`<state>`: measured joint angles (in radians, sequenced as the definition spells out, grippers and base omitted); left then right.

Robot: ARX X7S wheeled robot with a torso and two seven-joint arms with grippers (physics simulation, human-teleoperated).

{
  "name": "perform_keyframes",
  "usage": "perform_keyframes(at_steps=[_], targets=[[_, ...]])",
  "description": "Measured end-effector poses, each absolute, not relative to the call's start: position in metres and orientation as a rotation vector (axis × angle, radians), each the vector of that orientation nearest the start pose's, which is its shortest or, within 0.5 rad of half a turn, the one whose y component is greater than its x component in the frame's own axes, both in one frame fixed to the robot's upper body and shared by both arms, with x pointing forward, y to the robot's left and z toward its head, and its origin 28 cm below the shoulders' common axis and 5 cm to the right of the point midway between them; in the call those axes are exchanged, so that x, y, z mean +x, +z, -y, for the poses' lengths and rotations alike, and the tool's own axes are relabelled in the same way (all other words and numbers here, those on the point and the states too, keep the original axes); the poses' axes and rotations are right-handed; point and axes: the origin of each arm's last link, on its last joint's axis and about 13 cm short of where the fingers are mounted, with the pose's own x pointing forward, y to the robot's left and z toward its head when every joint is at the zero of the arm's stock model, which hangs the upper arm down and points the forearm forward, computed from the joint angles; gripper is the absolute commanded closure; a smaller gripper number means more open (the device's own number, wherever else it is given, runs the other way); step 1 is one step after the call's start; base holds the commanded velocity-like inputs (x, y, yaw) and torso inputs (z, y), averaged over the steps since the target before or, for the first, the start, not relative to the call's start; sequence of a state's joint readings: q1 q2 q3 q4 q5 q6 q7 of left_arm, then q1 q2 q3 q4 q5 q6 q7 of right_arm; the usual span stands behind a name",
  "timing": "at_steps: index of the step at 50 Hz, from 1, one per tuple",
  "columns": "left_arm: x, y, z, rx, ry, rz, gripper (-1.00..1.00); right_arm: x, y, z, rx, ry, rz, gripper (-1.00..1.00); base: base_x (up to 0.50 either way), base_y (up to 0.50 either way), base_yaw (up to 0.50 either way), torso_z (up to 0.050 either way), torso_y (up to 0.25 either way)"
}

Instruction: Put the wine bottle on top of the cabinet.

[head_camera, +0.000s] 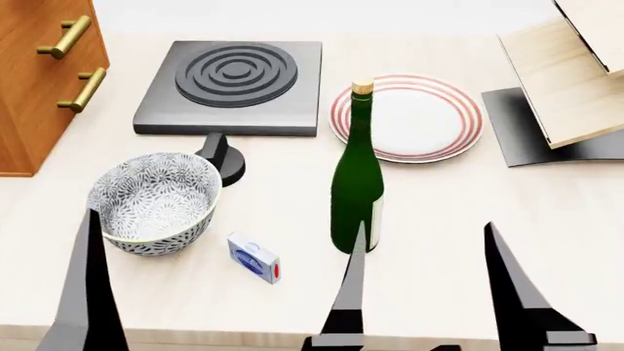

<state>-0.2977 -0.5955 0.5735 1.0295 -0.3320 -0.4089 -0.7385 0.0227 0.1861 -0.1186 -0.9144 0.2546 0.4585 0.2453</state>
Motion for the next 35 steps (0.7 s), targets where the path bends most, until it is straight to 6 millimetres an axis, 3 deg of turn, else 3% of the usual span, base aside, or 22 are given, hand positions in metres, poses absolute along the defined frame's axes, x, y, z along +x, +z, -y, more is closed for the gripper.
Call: perform_keyframes(at_steps=[25,35], targets=[[0.1447,0.1948,-0.1815,0.057,-0.137,0.572,-1.0,0.1656,0.1732,0.0853,0.061,0.072,0.453,-1.0,0.0,0.0,0.0,0.0,0.0],[0.144,0.1945,-0.182,0.059,-0.134,0.565,-1.0,0.165,0.1734,0.0849,0.061,0.085,0.45,-1.0,0.45,0.0,0.0,0.0,0.0]])
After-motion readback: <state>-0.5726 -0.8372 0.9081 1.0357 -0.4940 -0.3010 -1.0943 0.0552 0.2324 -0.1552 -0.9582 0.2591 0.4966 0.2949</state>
